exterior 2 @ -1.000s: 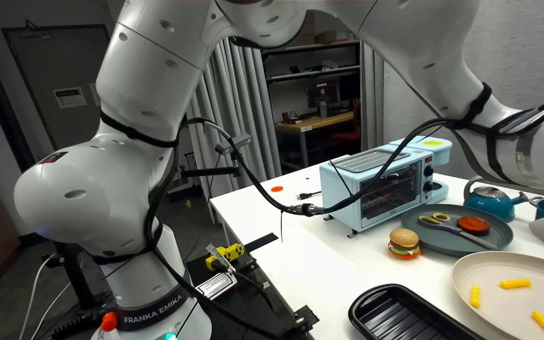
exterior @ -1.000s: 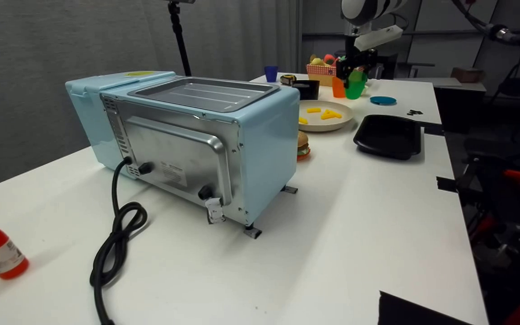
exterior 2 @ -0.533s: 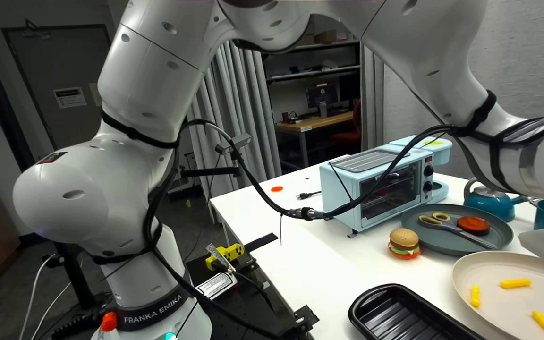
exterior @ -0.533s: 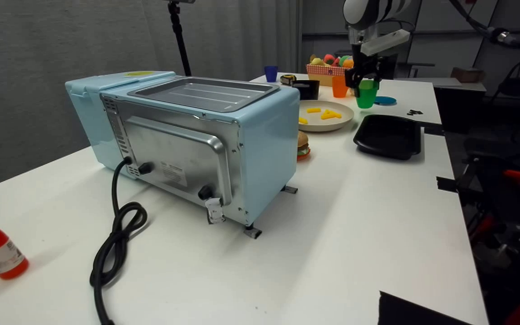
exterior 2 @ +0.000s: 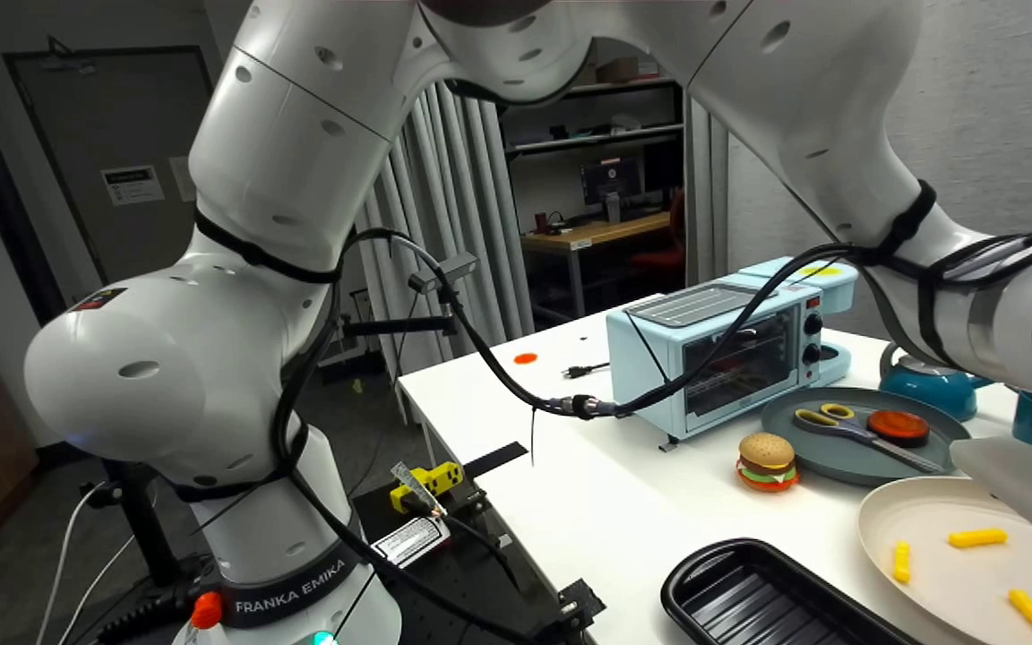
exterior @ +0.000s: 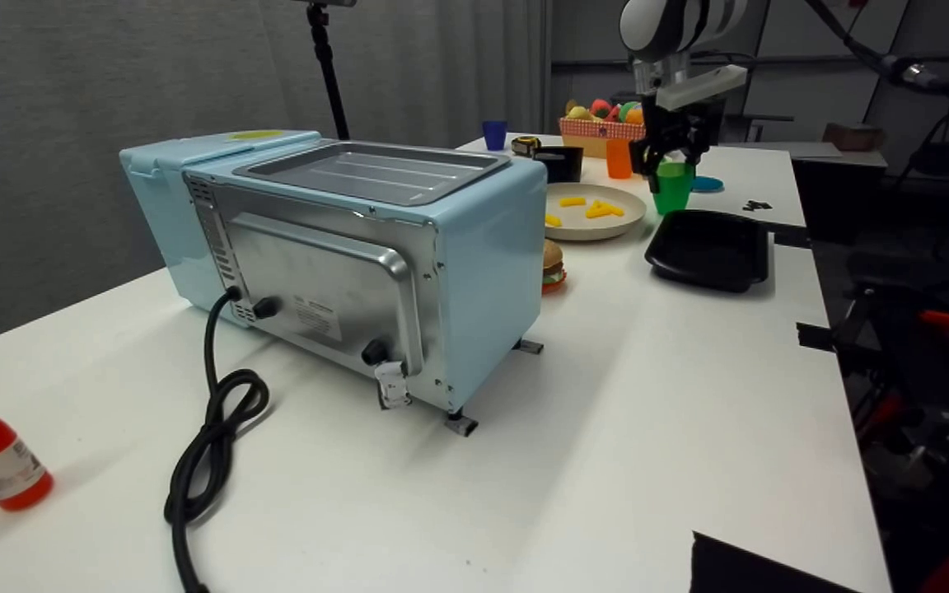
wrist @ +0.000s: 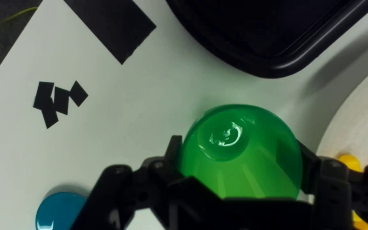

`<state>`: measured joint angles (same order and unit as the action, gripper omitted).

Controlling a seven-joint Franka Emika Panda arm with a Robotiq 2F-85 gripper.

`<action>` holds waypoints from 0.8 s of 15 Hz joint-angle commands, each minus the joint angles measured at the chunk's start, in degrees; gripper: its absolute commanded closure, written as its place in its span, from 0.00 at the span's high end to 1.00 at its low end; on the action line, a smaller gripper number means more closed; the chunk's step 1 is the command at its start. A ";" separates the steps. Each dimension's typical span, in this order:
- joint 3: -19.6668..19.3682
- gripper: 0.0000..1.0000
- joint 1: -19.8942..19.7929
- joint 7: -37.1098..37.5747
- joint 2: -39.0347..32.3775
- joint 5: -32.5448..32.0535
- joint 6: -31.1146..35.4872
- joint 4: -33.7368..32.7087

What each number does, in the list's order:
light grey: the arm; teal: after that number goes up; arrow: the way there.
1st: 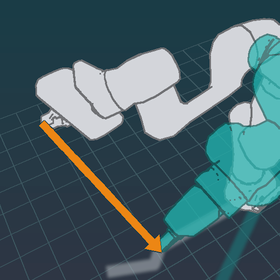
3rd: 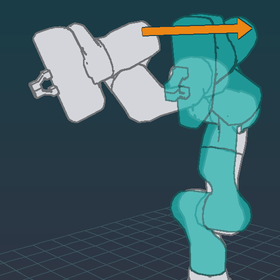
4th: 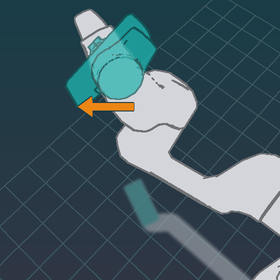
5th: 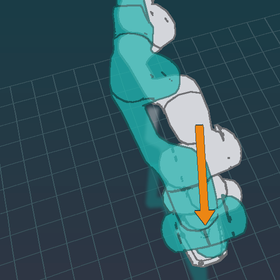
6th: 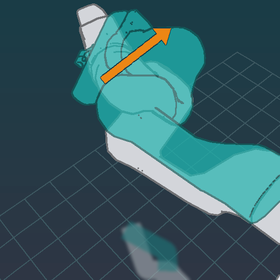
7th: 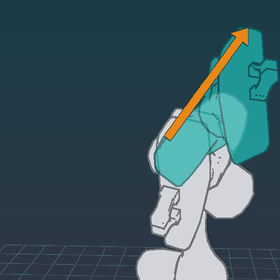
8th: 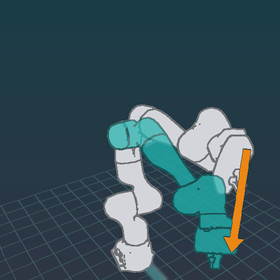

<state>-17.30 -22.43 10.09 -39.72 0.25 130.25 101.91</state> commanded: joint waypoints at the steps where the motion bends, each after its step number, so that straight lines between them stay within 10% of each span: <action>1: 1.27 0.53 -0.58 -1.18 0.35 2.81 -3.25 -0.25; 4: 1.14 0.53 -0.55 -1.38 0.28 2.75 -2.73 -0.31; 6: 1.17 0.95 -0.63 -1.87 0.43 2.60 -2.10 -0.23; 12: 1.45 1.00 -0.85 -3.72 1.44 2.62 -0.75 0.48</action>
<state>-16.59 -22.41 9.03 -39.64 1.34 128.96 101.82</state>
